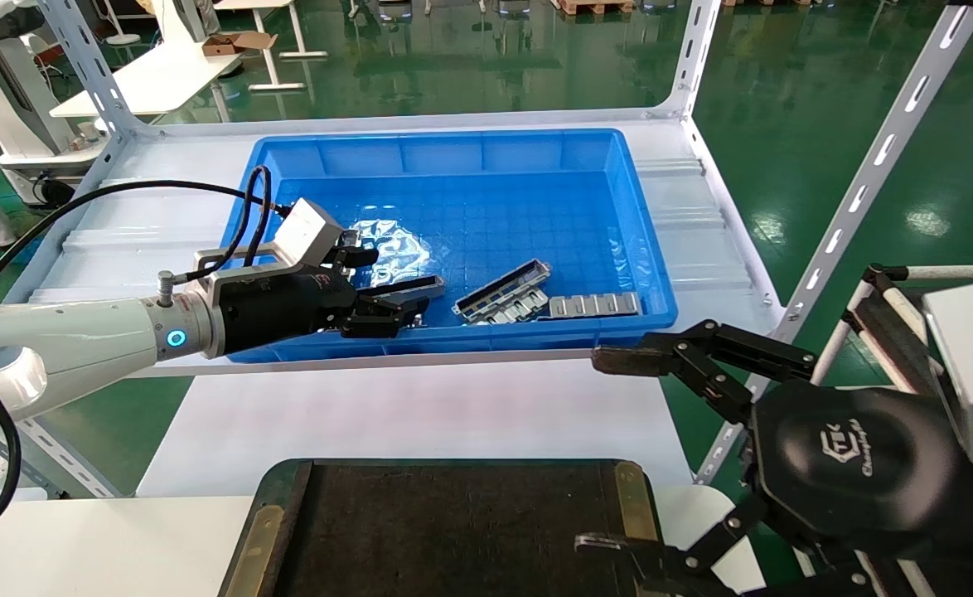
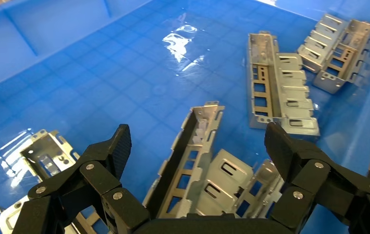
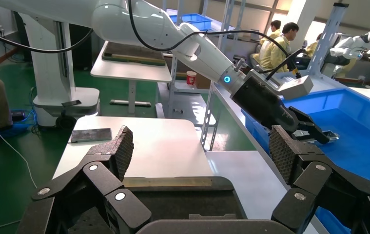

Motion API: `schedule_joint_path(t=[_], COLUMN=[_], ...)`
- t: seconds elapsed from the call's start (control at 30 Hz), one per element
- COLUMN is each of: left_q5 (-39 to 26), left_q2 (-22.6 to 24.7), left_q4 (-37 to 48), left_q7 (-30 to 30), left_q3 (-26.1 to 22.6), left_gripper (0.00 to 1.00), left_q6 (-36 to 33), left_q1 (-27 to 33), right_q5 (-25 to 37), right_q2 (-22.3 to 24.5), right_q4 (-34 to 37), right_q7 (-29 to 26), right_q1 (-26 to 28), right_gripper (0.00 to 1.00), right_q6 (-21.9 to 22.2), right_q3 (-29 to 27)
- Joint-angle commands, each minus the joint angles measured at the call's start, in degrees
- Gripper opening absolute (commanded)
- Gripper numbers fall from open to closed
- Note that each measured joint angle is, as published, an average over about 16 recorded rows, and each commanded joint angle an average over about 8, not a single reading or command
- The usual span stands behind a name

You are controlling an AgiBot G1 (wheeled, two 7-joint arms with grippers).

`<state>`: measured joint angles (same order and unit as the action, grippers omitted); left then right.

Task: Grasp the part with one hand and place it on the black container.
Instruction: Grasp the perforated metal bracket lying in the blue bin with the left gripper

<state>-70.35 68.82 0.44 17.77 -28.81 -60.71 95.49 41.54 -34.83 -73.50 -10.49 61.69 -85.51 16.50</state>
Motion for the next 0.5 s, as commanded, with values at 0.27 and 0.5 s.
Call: schedule_joint_path(t=[0.27,0.5], left_q5=[-0.2,-0.1], left_q2=[0.1,0.5], left_q4=[0.0,-0.1], left_q7=[-0.2,-0.1], left_q3=[-0.1,-0.1], left_gripper=[0.28,0.08], left_q6=[0.4,1.7], left_q1=[-0.1,-0.5], right_q5=[0.0,0.0], right_q2=[0.0,0.0], right_q4=[0.0,0.0], right_q7=[0.0,0.0], right_q1=[0.0,0.0], right_gripper=[0.0,0.0], right_q6=[0.0,0.0], right_q3=[0.0,0.1])
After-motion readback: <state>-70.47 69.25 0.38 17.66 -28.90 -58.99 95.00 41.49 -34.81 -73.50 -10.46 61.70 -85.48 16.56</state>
